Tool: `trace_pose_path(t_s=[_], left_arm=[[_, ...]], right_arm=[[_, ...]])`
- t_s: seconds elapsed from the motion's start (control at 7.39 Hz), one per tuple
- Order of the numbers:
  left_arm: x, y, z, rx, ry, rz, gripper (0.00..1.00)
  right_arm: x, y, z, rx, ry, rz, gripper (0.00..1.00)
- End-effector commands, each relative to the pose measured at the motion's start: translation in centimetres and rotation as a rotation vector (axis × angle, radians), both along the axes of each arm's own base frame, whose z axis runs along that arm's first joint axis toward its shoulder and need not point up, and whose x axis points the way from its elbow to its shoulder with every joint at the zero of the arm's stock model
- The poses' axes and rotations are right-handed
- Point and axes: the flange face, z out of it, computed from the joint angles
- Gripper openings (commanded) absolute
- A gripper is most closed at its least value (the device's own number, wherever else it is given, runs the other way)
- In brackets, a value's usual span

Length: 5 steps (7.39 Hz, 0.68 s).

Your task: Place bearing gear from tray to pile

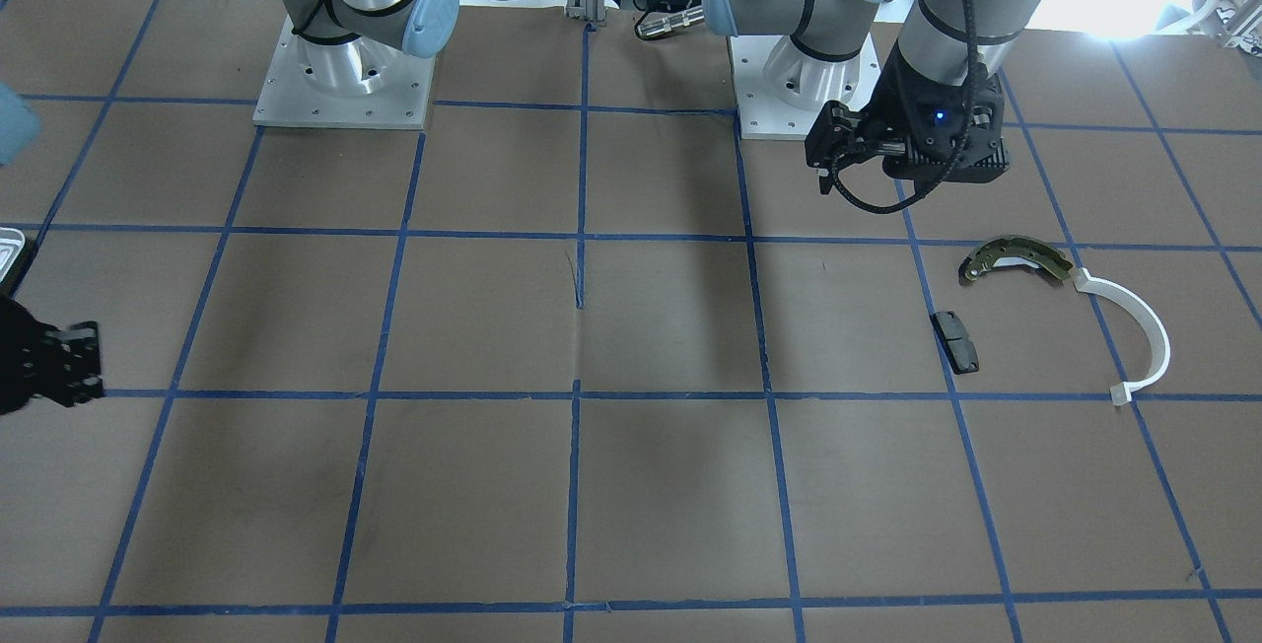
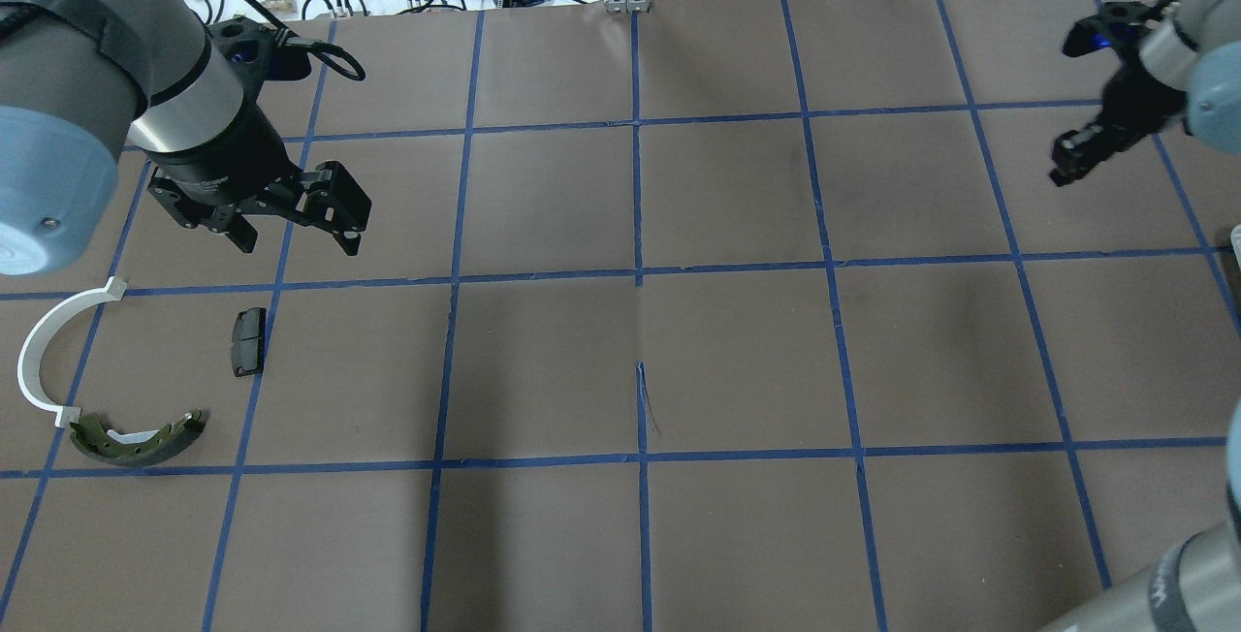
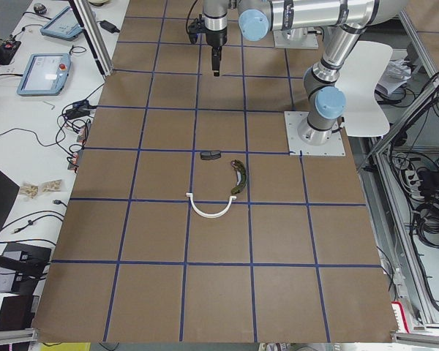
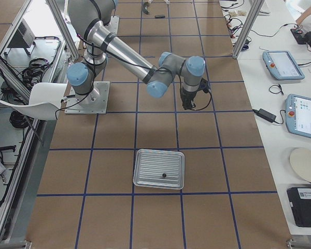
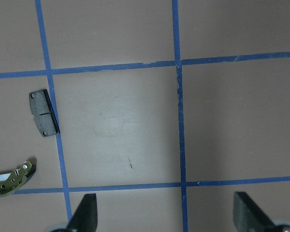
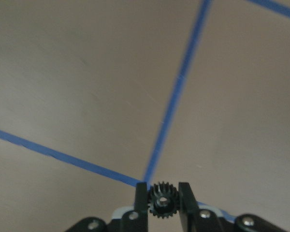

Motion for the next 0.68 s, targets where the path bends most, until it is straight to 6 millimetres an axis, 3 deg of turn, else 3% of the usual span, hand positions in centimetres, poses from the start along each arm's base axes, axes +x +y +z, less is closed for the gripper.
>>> trace_pose_path(t_s=[0.0, 0.27, 0.54], left_arm=[[0.5, -0.2, -0.5, 0.01, 0.004, 0.009, 1.0], [1.1, -0.5, -1.0, 0.021, 0.005, 0.024, 1.0], [1.2, -0.7, -1.6, 0.033, 0.002, 0.027, 1.0]], right_arm=[[19.9, -0.2, 0.7, -0.07, -0.023, -0.156, 0.0], [31.1, 2.3, -1.7, -0.022, -0.107, -0.336, 0.0], [42.3, 7.3, -3.2, -0.026, -0.096, -0.449, 0.0]])
